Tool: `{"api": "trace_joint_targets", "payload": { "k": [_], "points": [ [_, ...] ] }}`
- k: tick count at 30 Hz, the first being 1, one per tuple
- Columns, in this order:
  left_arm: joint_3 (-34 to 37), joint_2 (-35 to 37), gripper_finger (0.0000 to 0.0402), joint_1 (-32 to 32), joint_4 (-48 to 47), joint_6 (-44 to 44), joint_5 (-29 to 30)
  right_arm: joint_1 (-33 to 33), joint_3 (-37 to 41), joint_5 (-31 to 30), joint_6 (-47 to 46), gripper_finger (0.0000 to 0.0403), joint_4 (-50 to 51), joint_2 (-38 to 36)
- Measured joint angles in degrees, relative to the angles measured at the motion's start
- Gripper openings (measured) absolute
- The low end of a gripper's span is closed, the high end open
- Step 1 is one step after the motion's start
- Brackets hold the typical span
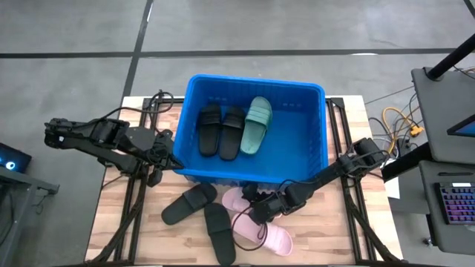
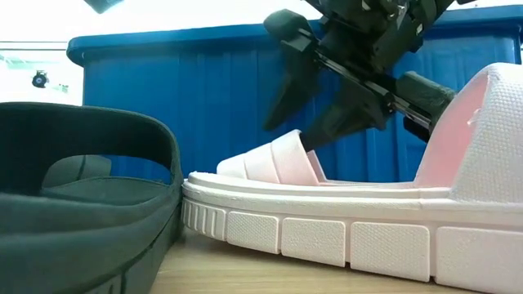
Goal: Pick and place slides into bin
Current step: Put the top pink slide into the blue bin
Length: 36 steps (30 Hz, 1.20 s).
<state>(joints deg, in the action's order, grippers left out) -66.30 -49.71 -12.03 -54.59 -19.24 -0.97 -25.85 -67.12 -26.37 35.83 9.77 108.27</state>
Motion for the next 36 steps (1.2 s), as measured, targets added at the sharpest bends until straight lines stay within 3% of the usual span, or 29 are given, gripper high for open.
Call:
{"api": "trace_joint_targets", "payload": {
  "k": [15,23,29,36],
  "points": [
    [0.0,0.02,0.0,0.0,-0.04,0.0,-0.03,-0.17,-1.88,-0.33,-4.81,0.0016,2.92,0.04],
    [0.0,0.02,0.0,0.0,-0.07,0.07,-0.04,-0.24,-9.77,1.51,-12.54,0.0013,16.94,0.04],
    [0.0,0.02,0.0,0.02,-0.07,0.09,-0.04,-0.27,-17.38,8.18,-16.36,0.0012,20.93,-0.11],
    [0.0,0.04,0.0,0.0,-0.07,0.11,-0.07,-0.66,-19.73,8.79,-18.99,0.0012,25.38,-0.39]
  ]
}}
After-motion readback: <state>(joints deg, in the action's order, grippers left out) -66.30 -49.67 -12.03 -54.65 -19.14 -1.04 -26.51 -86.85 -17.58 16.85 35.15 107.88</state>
